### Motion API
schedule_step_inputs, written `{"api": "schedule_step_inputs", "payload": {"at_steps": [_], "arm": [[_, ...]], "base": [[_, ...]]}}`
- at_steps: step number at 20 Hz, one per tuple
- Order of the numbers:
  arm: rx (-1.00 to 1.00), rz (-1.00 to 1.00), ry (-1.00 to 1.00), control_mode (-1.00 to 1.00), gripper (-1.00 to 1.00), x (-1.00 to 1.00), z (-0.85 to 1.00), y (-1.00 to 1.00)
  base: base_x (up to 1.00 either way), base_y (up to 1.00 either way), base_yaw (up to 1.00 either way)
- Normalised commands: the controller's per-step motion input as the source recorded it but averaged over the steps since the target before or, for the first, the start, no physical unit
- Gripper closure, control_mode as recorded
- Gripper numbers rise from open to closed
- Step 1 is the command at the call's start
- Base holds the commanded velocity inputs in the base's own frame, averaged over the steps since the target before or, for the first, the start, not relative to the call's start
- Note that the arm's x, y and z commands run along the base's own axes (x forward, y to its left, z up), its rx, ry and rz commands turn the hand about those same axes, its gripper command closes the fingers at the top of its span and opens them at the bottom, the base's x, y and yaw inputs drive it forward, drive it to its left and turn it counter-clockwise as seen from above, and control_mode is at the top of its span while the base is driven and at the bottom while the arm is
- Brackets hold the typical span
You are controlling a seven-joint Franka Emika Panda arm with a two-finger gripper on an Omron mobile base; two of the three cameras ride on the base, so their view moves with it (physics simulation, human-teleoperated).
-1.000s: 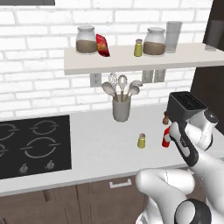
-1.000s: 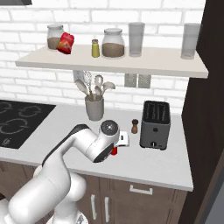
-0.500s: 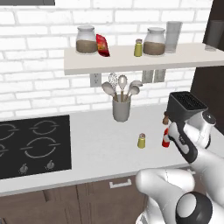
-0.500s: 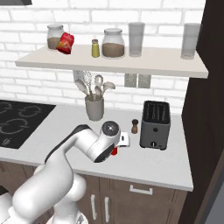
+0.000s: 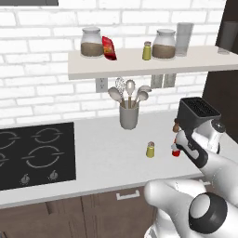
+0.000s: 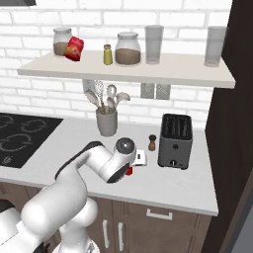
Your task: Put the shaker and condiment bottle from the counter next to their counterparts in the cabinet.
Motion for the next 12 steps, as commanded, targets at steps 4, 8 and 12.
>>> {"api": "schedule_step_inputs", "payload": {"at_steps": [4, 8, 12], "arm": [[0.00, 0.00, 0.00, -1.00, -1.00, 0.12, -0.11, -0.02], [0.00, 0.00, 0.00, -1.00, -1.00, 0.14, -0.11, -0.02], [0.00, 0.00, 0.00, -1.00, -1.00, 0.10, -0.10, -0.02]], "base": [[0.00, 0.00, 0.00], [0.00, 0.00, 0.00], [0.00, 0.00, 0.00]]}}
